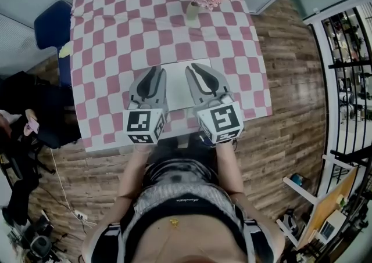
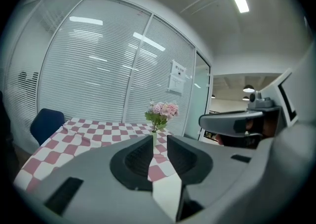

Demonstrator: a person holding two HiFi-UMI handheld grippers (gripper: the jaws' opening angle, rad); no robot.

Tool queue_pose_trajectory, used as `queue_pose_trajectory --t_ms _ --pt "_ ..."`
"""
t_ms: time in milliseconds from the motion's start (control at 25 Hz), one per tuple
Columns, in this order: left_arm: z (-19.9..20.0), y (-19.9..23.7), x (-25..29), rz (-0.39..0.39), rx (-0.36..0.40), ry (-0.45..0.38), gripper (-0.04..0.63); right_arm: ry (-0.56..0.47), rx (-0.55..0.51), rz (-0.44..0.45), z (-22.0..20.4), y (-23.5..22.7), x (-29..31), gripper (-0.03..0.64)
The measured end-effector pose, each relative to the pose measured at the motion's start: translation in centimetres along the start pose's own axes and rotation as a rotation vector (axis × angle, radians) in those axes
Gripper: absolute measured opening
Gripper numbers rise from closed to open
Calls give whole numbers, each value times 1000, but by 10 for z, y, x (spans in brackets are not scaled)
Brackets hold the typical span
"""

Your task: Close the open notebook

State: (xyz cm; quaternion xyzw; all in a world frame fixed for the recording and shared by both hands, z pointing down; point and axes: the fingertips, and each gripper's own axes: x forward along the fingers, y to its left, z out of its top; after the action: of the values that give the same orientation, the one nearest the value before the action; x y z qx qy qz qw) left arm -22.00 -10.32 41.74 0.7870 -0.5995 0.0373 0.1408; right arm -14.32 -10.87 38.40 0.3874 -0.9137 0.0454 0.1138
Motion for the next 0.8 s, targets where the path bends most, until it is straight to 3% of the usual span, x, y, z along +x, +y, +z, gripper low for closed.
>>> queue_pose_trajectory --t_ms 440,800 --pt "-43 23 2 32 -54 78 81 33 3 8 -11 4 0 47" --pt "-78 43 -1 73 -55 148 81 61 19 10 -24 9 1 46"
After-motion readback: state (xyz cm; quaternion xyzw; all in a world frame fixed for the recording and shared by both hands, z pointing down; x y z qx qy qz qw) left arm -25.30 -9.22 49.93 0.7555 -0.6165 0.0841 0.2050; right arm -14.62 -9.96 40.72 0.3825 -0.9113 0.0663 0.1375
